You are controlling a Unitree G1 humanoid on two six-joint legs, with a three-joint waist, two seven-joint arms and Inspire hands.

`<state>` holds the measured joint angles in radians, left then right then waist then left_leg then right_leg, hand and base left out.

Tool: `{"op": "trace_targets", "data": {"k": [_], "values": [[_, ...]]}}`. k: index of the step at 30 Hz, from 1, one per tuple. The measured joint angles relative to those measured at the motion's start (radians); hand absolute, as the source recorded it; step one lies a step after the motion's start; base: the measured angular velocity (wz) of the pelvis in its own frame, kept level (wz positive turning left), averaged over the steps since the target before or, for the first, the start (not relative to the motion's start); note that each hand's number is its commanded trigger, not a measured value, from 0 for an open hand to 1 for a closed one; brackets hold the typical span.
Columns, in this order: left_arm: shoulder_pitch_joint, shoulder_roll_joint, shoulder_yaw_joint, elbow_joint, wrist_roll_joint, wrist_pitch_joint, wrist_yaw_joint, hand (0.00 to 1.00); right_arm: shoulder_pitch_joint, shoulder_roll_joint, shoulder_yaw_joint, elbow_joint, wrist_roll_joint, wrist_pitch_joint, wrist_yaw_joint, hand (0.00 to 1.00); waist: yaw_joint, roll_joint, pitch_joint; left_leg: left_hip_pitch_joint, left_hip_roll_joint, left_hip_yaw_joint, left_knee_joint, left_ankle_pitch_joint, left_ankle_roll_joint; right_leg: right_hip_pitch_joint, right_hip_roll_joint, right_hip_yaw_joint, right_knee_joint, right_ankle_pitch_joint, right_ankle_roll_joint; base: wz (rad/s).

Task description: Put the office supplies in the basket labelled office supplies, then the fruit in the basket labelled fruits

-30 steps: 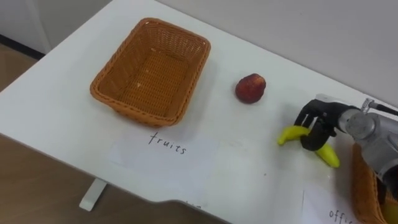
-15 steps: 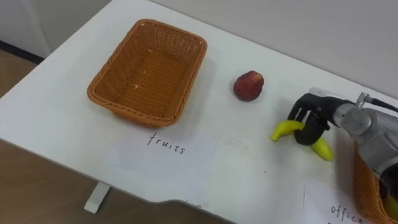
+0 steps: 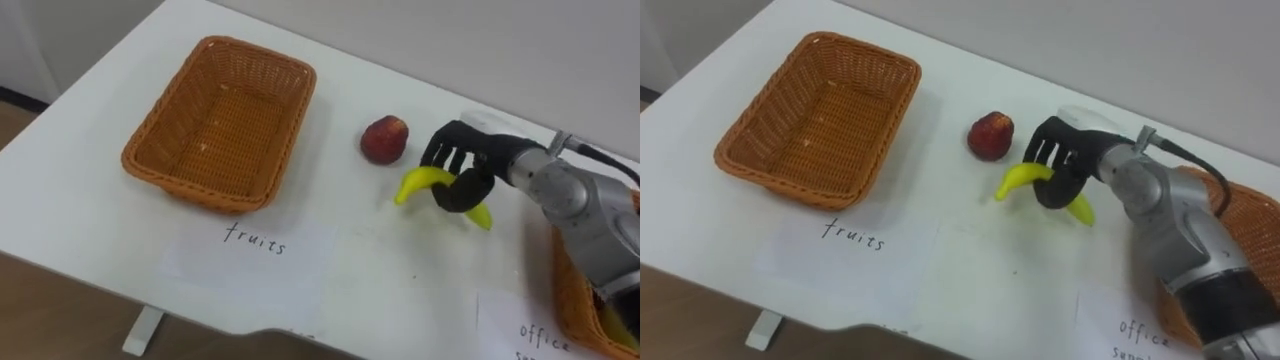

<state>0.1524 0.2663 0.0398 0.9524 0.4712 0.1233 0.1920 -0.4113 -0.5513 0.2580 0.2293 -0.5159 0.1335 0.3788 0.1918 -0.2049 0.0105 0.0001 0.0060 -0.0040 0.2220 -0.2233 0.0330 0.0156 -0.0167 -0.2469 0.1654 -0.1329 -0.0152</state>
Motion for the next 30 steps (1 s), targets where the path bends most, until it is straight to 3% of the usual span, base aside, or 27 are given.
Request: {"op": "trace_targets", "data": {"k": [5, 6, 13, 27, 30], "values": [[0.013, -0.004, 0.006, -0.009, -0.008, 0.0, 0.003, 0.0, 0.004, 0.0, -0.03, -0.061, -0.003, -0.005, -0.002, 1.0, -0.009, 0.003, -0.0045, 0.032, 0.0, 0.004, -0.017, 0.001, 0.0, 0.024, 0.002, 0.007, 0.002, 0.0, 0.0, -0.03], [0.015, -0.006, 0.01, -0.01, -0.008, 0.0, 0.003, 0.0, 0.004, 0.0, -0.035, -0.062, -0.004, -0.005, -0.002, 1.0, -0.009, 0.001, -0.0093, 0.033, 0.0, 0.006, -0.016, 0.001, 0.0, 0.025, 0.002, 0.01, 0.003, 0.0, 0.0, -0.07], [0.017, -0.034, 0.036, -0.011, -0.006, -0.001, 0.023, 0.0, -0.016, 0.0, -0.089, -0.082, -0.005, -0.001, -0.009, 1.0, -0.017, 0.007, -0.0056, 0.056, -0.002, 0.018, -0.024, 0.002, 0.002, 0.039, 0.0, 0.022, 0.005, 0.0, 0.0, -0.05], [0.042, -0.039, 0.036, -0.077, -0.006, -0.003, 0.069, 0.0, -0.023, 0.0, -0.092, -0.141, 0.033, -0.003, -0.049, 1.0, -0.018, 0.01, -0.0022, 0.065, -0.001, 0.021, -0.024, 0.003, 0.003, 0.041, 0.0, 0.022, 0.004, 0.0, 0.001, 0.0], [0.04, -0.04, 0.034, -0.074, -0.007, -0.006, 0.074, 0.0, -0.049, 0.008, -0.092, -0.145, 0.048, -0.004, -0.062, 1.0, -0.019, 0.016, 0.0018, 0.066, -0.002, 0.017, -0.023, 0.003, 0.003, 0.047, -0.003, 0.014, 0.004, 0.0, 0.001, 0.05]]}}
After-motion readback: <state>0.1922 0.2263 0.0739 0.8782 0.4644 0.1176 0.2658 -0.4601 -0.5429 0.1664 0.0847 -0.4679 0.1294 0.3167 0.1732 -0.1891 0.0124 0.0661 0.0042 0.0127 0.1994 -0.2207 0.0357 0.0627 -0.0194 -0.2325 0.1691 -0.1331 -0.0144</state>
